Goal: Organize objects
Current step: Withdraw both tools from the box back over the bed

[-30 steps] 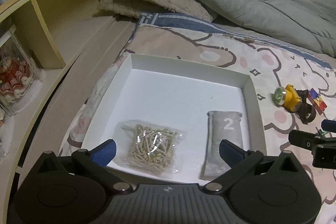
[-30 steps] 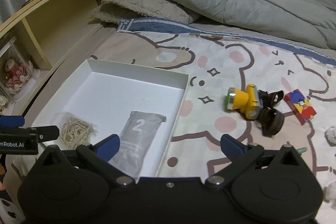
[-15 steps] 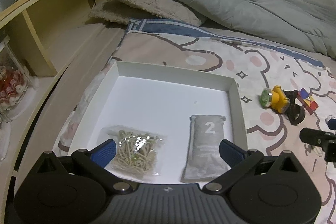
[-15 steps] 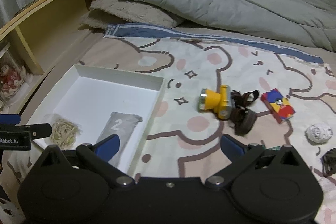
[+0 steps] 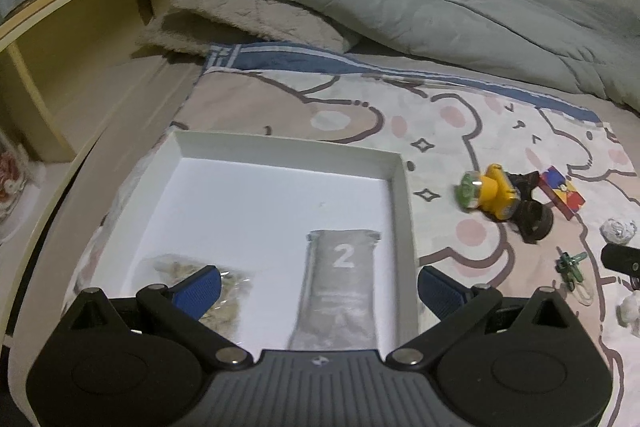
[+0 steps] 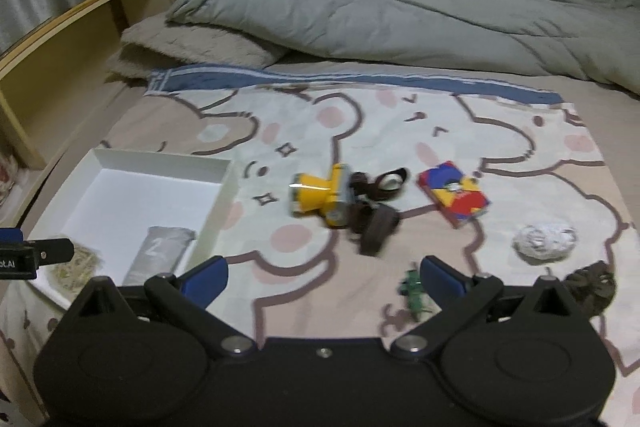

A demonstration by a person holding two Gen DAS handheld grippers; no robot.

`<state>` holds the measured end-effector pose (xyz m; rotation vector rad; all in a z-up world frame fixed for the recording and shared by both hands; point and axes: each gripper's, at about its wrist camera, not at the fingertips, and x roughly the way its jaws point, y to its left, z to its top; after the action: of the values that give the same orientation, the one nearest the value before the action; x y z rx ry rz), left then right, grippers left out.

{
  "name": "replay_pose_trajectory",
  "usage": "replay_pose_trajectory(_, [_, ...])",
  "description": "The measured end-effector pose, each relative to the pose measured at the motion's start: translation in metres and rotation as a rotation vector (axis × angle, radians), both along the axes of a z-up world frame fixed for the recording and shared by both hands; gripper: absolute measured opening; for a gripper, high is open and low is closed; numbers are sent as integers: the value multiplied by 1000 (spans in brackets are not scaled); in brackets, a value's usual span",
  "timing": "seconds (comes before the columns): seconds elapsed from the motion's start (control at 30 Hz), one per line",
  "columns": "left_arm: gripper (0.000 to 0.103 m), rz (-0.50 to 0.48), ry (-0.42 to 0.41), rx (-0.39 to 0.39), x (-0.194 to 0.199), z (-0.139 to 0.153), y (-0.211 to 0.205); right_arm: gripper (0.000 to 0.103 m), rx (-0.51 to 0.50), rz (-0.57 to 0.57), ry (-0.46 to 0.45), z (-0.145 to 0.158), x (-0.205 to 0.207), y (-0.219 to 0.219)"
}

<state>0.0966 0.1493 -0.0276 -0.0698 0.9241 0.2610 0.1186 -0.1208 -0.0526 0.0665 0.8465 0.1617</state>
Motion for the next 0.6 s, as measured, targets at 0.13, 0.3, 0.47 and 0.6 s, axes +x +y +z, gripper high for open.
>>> replay_pose_trajectory(0.13, [103,-34,-2,0,7,-1,-20,103,-9,-30,-12,1,-3,-24])
replay_pose_trajectory(0.3, [103,-76,-6,2,18,-2,-47,103,-14,-67,-19,2,-9,-54])
replay_pose_trajectory(0.47, [103,-119,-14,-5,27,-3,-73,103,-27,-101,-25,1,-15,-82])
replay_pose_trajectory(0.6, [103,-161,-23,-11,34,-4,-94,103,-30,-135,-31,1,-21,-104])
